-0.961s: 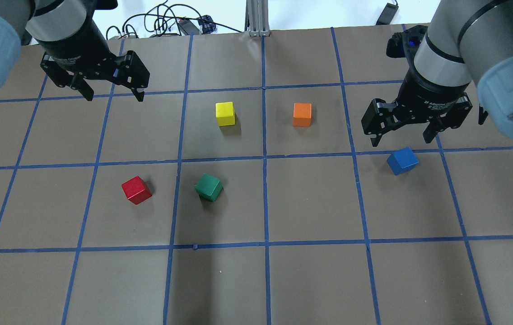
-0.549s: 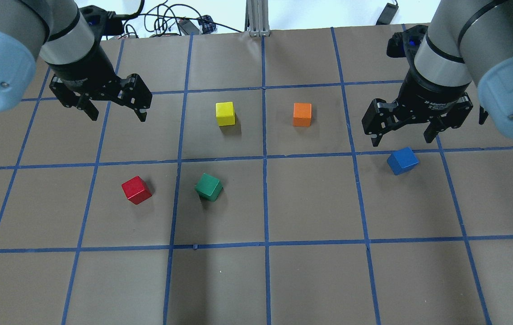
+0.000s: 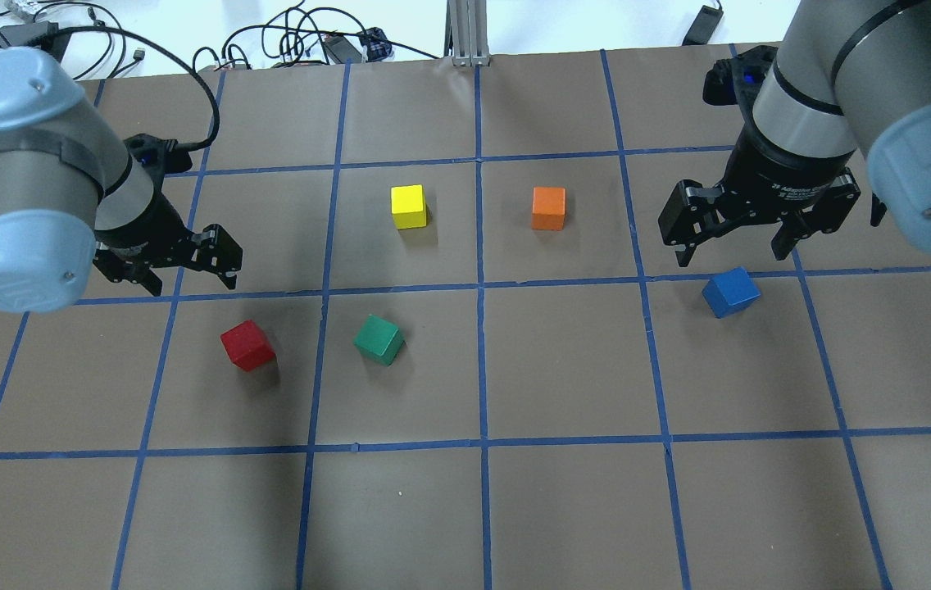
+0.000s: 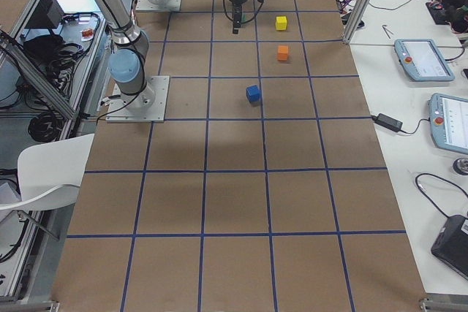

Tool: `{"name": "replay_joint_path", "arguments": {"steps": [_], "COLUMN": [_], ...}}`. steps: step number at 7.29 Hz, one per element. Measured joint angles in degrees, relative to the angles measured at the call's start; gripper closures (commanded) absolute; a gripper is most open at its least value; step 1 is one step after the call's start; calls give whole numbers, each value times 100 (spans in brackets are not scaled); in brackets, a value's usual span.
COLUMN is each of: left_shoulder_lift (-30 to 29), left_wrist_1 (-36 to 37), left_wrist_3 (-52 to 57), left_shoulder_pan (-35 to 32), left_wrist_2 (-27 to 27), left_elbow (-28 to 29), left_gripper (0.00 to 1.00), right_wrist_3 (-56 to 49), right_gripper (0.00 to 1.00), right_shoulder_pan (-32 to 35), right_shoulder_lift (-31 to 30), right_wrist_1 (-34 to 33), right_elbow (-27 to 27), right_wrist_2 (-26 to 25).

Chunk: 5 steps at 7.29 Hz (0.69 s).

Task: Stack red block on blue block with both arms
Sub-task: 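Move the left gripper down toward the red cube, then close the left gripper on the red cube and lift it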

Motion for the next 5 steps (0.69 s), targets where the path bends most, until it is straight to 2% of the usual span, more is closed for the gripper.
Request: {"name": "replay_joint_path", "arguments": {"steps": [2,5], "left_shoulder_lift": [-303,-576], "left_wrist_1": [808,1141], "left_wrist_3": [-335,-1042], "left_shoulder_pan": [111,43], "left_wrist_2": [-27,-168], "left_elbow": [-585,-908], "left_gripper": [0,2], "right_wrist_3": [0,0], "right_gripper": [0,0], "right_shoulder_pan": [1,2], "right_shoulder_lift": [2,2], "right_wrist_1": [-8,-25], "right_elbow": [1,6], "right_wrist_2": [-12,-16]}}
